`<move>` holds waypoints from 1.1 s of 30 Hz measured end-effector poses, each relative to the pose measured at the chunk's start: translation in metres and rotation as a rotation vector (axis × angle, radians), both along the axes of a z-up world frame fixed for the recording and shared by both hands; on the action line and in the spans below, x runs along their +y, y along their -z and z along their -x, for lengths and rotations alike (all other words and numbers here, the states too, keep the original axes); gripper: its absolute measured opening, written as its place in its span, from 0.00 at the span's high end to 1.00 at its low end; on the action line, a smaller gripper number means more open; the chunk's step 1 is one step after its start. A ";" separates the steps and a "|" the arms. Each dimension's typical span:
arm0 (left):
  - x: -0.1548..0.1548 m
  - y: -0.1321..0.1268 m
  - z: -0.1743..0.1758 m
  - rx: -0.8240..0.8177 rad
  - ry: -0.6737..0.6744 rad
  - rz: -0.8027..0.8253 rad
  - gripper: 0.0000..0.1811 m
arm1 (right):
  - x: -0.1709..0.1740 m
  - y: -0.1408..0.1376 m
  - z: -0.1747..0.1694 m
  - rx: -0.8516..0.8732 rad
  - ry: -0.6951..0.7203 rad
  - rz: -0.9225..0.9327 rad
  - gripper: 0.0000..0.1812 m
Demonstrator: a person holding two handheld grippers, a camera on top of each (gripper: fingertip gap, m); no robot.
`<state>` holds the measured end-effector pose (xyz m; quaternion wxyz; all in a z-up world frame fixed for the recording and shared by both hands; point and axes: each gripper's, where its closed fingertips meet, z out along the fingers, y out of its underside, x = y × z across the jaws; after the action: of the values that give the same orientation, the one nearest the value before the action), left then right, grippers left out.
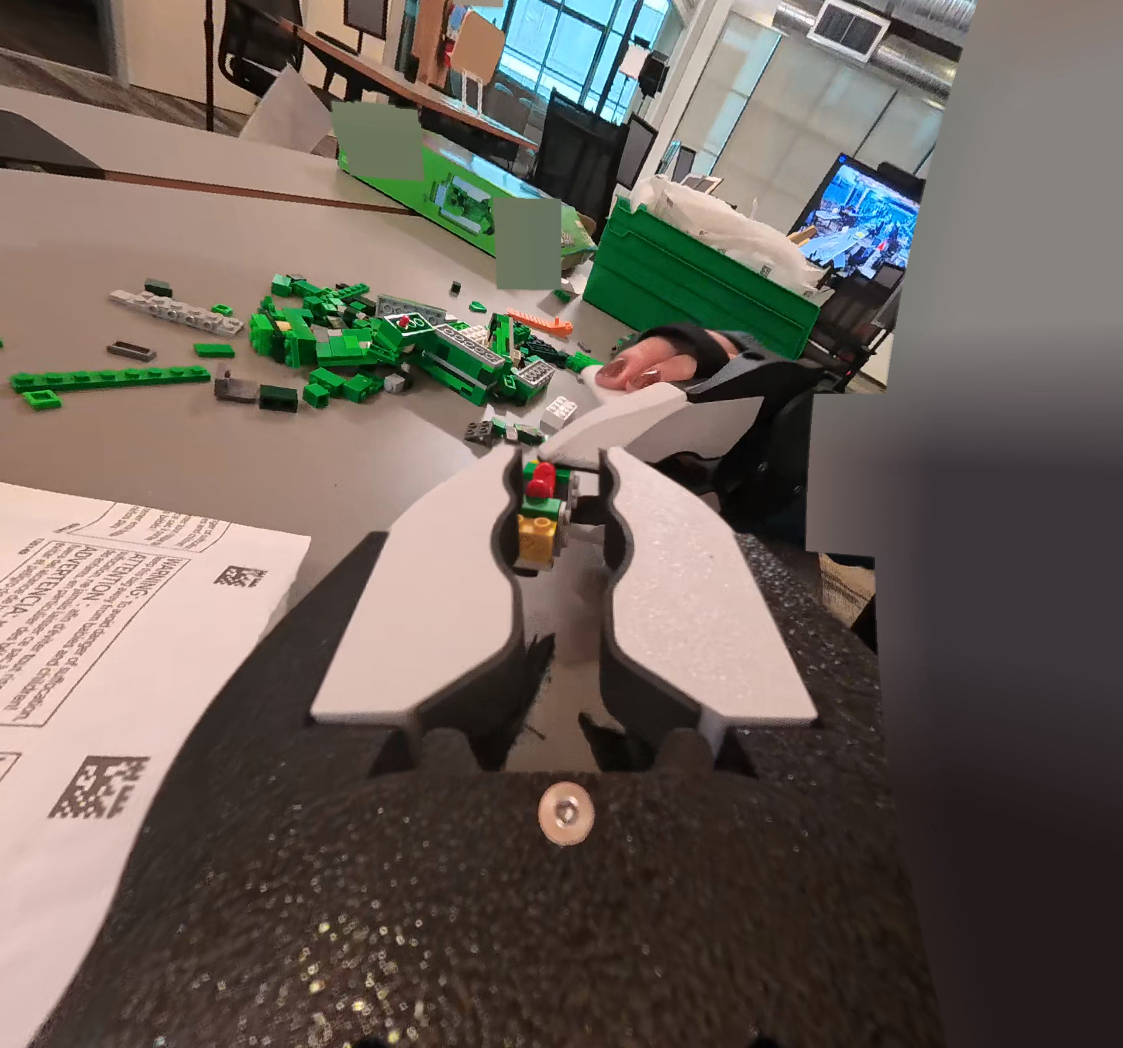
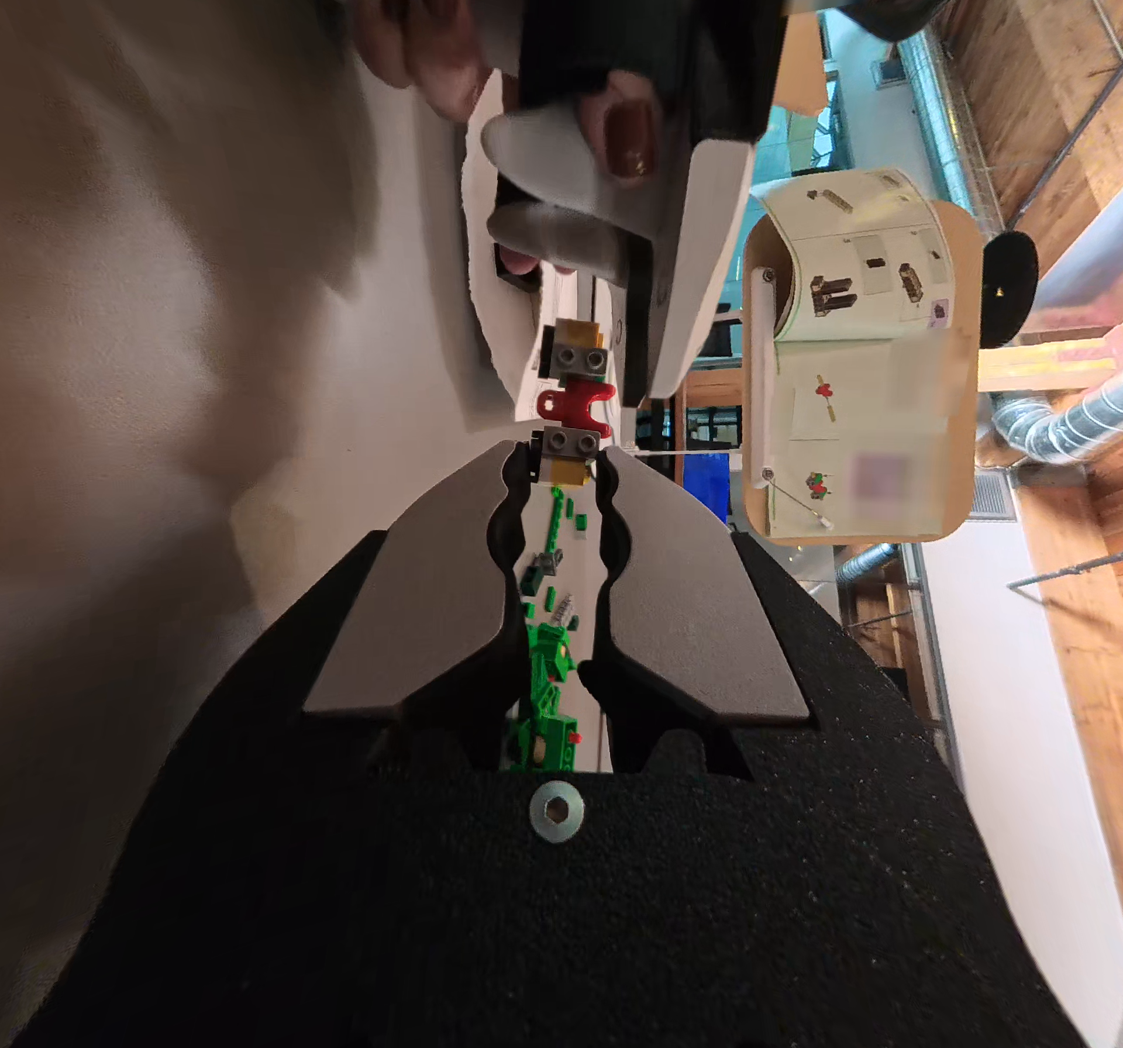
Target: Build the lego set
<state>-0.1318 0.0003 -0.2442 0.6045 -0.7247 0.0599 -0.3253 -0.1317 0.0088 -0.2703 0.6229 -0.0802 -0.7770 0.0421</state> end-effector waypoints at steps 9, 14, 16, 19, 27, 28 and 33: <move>-0.001 0.025 -0.008 0.108 0.028 0.157 0.76 | 0.000 0.000 -0.005 0.018 -0.012 0.035 0.89; -0.001 0.029 -0.009 0.158 0.015 0.171 0.88 | 0.000 0.003 -0.006 -0.003 -0.019 0.079 0.89; -0.002 0.030 -0.010 0.135 0.035 0.184 0.88 | -0.002 0.004 -0.006 -0.020 -0.028 0.132 0.89; -0.005 0.027 -0.011 0.077 0.074 0.183 0.88 | -0.005 0.003 -0.008 -0.041 -0.048 0.215 0.89; -0.005 0.027 -0.012 0.063 0.085 0.191 0.88 | -0.005 0.005 -0.008 -0.060 -0.041 0.279 0.89; -0.005 0.028 -0.011 0.061 0.081 0.194 0.88 | -0.005 0.006 -0.008 -0.067 -0.036 0.294 0.89; -0.001 0.031 -0.006 0.071 0.033 0.214 0.88 | -0.001 0.011 -0.004 -0.119 0.004 0.429 0.88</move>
<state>-0.1258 -0.0004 -0.2749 0.5157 -0.7950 0.0582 -0.3140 -0.1279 0.0080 -0.2817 0.5447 -0.2148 -0.7854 0.2006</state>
